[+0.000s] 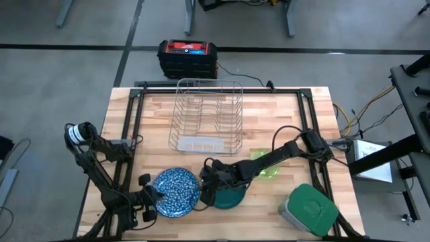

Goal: Sort dishes
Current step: Put the blue patterned plate into the dish rack

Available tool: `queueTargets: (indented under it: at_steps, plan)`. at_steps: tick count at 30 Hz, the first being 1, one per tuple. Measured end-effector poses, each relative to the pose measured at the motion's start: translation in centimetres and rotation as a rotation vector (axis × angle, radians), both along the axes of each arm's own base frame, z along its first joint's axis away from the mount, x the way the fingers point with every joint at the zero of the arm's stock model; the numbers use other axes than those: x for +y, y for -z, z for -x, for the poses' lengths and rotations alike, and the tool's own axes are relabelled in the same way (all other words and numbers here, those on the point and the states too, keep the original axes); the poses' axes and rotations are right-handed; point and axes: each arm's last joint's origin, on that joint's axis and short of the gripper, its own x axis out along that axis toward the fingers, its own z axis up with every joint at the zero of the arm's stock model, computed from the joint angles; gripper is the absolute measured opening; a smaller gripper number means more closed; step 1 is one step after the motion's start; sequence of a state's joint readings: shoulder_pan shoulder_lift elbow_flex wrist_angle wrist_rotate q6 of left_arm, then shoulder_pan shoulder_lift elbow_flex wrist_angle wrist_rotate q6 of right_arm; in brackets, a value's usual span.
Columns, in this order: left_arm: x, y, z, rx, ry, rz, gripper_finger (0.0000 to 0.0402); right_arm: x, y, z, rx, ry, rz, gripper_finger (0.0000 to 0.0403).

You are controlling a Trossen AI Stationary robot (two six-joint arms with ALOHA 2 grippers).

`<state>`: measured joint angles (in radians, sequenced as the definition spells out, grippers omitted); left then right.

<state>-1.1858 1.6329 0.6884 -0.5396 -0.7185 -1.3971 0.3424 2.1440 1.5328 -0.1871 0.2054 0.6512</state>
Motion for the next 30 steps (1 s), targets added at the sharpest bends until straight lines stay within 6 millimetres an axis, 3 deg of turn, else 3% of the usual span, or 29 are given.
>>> queueTargets:
  at_steps: [20, 30]
  plan:
    - [0.5, 0.6, 0.4, -0.031, 0.043, -0.053, 0.0000, -0.4, 1.0, -0.9, -0.091, 0.151, 0.096, 0.0190]
    - [0.7, 1.0, 0.6, -0.061, 0.044, -0.051, 0.0000, -0.4, 3.9, -1.6, -0.081, 0.167, 0.074, 0.0190]
